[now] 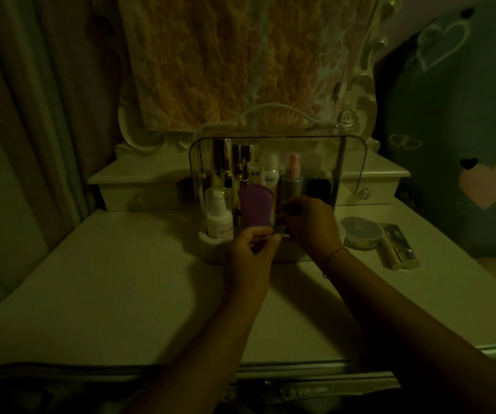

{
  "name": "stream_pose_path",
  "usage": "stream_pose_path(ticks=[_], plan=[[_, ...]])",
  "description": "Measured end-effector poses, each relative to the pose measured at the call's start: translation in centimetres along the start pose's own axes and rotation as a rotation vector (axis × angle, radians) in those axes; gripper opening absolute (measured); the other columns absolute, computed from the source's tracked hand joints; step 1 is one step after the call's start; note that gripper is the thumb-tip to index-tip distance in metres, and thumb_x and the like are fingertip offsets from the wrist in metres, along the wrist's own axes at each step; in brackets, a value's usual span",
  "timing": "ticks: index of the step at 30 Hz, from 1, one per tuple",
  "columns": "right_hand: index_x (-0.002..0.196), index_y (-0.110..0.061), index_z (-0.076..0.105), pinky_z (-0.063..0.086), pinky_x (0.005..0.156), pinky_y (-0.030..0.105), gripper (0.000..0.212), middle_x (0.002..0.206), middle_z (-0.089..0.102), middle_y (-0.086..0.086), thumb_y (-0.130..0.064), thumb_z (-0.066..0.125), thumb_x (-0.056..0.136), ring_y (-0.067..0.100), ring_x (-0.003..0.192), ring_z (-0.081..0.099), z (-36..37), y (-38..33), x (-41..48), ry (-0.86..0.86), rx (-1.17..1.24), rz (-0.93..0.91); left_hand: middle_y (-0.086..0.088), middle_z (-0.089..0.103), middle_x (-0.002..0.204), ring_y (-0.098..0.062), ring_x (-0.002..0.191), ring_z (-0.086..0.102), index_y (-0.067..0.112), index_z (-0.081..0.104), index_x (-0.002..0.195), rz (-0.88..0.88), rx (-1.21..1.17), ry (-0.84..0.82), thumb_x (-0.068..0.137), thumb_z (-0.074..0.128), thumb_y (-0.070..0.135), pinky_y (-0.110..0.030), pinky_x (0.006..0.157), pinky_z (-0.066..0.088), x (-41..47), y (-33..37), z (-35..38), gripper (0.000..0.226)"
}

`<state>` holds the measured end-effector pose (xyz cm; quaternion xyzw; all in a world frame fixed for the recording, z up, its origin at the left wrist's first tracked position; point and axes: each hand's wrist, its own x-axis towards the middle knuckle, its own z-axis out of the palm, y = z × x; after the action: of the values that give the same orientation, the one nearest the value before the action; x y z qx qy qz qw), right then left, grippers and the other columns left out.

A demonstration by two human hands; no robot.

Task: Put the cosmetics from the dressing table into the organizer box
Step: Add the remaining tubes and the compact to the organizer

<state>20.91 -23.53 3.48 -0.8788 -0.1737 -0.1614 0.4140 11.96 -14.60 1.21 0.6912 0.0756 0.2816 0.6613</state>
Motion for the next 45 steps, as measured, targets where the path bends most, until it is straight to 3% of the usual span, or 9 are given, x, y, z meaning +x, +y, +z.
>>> stream_pose_path(ticks=[7, 12, 15, 19, 22, 29, 35, 40, 45], plan=[[0.107, -0.01, 0.065, 0.049, 0.072, 0.024, 0.022, 0.099, 0.07, 0.008, -0.015, 0.062, 0.085, 0.013, 0.083, 0.061, -5.9, 2.6, -3.5, 0.184, -0.051, -0.041, 0.006, 0.059, 0.077, 0.008, 0.066, 0.058, 0.005, 0.064, 0.094, 0.02, -0.039, -0.059, 0.08, 0.066, 0.007, -0.003, 0.056, 0.044, -0.1, -0.6, 0.7, 0.014], [0.112, -0.01, 0.062, 0.049, 0.077, 0.03, 0.029, 0.106, 0.067, 0.011, -0.02, 0.062, 0.085, 0.015, 0.084, 0.057, -10.6, 7.3, -4.5, 0.225, -0.119, 0.168, 0.01, 0.06, 0.082, -0.001, 0.075, 0.056, 0.016, 0.064, 0.095, 0.0, 0.109, -0.169, 0.081, 0.067, 0.019, -0.003, 0.057, 0.045, -0.2, -1.5, 1.9, 0.014], [0.113, -0.008, 0.061, 0.047, 0.07, 0.029, 0.034, 0.106, 0.065, 0.014, -0.024, 0.065, 0.083, 0.017, 0.079, 0.058, -12.8, 10.2, -4.0, 0.196, -0.123, 0.325, 0.01, 0.06, 0.082, -0.003, 0.077, 0.056, 0.025, 0.061, 0.089, -0.056, 0.179, -0.266, 0.08, 0.068, 0.022, -0.009, 0.058, 0.044, -0.6, -1.6, 3.8, 0.012], [0.117, -0.004, 0.059, 0.049, 0.091, 0.041, 0.044, 0.115, 0.064, 0.018, -0.028, 0.067, 0.082, 0.03, 0.103, 0.06, -13.9, 12.7, -2.8, 0.075, -0.157, 0.512, 0.009, 0.059, 0.087, -0.01, 0.083, 0.058, 0.024, 0.061, 0.095, -0.099, 0.211, -0.417, 0.079, 0.07, 0.024, -0.017, 0.066, 0.047, -1.4, -1.2, 7.7, 0.019], [0.12, -0.005, 0.056, 0.05, 0.089, 0.04, 0.049, 0.115, 0.063, 0.015, -0.036, 0.064, 0.083, 0.027, 0.1, 0.06, -13.4, 13.4, -2.2, 0.005, -0.176, 0.581, 0.006, 0.058, 0.095, -0.006, 0.083, 0.056, 0.02, 0.061, 0.105, -0.083, 0.231, -0.507, 0.081, 0.068, 0.025, -0.015, 0.062, 0.042, -1.9, -0.6, 10.7, 0.026], [0.057, -0.01, 0.053, 0.041, 0.055, 0.027, 0.031, 0.061, 0.054, 0.008, -0.027, 0.07, 0.077, 0.019, 0.058, 0.051, -13.6, 12.9, -1.5, -0.095, -0.237, 0.587, 0.006, 0.059, 0.09, -0.007, 0.081, 0.056, 0.021, 0.063, 0.104, -0.053, 0.3, -0.561, 0.082, 0.066, 0.023, -0.017, 0.064, 0.044, -2.9, -1.0, 15.3, 0.023], [0.066, -0.006, 0.059, 0.045, 0.054, 0.028, 0.019, 0.062, 0.056, 0.008, -0.017, 0.069, 0.077, 0.022, 0.059, 0.056, -14.5, 13.3, -2.0, -0.149, -0.169, 0.632, 0.006, 0.061, 0.095, -0.009, 0.086, 0.058, 0.022, 0.062, 0.107, -0.048, 0.312, -0.516, 0.08, 0.068, 0.026, -0.019, 0.07, 0.047, -2.8, -2.1, 15.3, 0.028], [0.073, 0.001, 0.064, 0.05, 0.055, 0.034, 0.021, 0.064, 0.057, 0.011, -0.017, 0.066, 0.082, 0.025, 0.06, 0.056, -14.5, 13.8, -3.7, 0.061, 0.123, 0.522, 0.008, 0.058, 0.092, -0.004, 0.082, 0.055, 0.021, 0.062, 0.107, -0.05, 0.271, -0.503, 0.08, 0.068, 0.026, -0.015, 0.066, 0.044, -2.8, -2.1, 14.3, 0.028], [0.067, -0.015, 0.06, 0.036, 0.049, 0.02, 0.019, 0.059, 0.053, -0.001, -0.016, 0.062, 0.086, 0.007, 0.049, 0.047, -14.7, 11.7, -5.1, 0.183, 0.366, 0.328, 0.012, 0.056, 0.088, 0.002, 0.078, 0.052, 0.019, 0.062, 0.106, -0.041, 0.237, -0.486, 0.082, 0.067, 0.024, -0.012, 0.061, 0.04, -2.5, -1.7, 12.5, 0.026]])
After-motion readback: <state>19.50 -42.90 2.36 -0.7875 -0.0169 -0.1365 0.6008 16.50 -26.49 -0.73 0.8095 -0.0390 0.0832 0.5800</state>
